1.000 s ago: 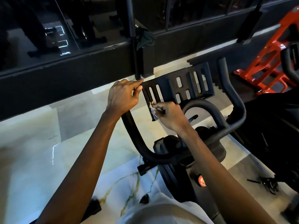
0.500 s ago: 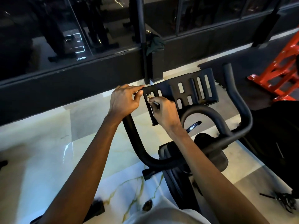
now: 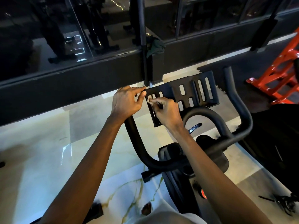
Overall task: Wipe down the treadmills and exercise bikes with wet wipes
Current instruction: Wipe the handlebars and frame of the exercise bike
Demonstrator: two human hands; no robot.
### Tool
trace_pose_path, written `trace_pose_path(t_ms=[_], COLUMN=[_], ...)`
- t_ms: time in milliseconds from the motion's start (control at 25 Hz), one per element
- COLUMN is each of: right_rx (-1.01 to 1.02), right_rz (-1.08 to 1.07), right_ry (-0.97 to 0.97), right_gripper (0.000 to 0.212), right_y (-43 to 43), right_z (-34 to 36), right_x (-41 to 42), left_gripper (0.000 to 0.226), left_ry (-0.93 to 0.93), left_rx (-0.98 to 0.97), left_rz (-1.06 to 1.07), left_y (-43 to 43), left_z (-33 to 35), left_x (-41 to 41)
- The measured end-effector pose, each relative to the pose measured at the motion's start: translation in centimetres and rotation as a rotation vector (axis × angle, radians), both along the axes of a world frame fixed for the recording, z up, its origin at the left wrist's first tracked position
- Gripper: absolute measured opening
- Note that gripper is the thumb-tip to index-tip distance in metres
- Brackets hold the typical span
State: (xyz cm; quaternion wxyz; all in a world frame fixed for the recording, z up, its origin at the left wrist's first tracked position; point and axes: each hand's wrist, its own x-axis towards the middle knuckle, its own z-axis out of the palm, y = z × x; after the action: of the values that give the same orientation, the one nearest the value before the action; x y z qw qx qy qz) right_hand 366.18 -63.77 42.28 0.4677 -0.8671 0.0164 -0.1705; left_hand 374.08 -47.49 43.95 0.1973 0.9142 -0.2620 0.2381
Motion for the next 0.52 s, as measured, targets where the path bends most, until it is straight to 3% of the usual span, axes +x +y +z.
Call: trace_pose_path(t_ms=[120,320,400,520], right_rx=[-0.140,-0.299,-0.371,-0.378], right_rz=[0.056,-0.102,-0.077,-0.056], right_ry=[0.129,-0.004,0.007,0.016], right_gripper=[0.018,0.032,0.041,0.032], right_y=[-1.7,-0.9,0.6,0.4], right_z=[0.7,2.3,1.6,0.9], right_x=[-0.2,1.8,1.5,0.8], left_gripper=[0.033,0.034,0.035,0.039], left_ry=[0.043,0.094,0.240,0.451], left_rx=[0.033,0.074,0.093,0.161], left_rz=[0.016,0.024,0.028,0.032], left_y=[-0.4,-0.3,-0.7,-2.0], left_z=[0.3,0.9,1.9,3.2], left_x=[0.0,-0.3,-0.2,0.4])
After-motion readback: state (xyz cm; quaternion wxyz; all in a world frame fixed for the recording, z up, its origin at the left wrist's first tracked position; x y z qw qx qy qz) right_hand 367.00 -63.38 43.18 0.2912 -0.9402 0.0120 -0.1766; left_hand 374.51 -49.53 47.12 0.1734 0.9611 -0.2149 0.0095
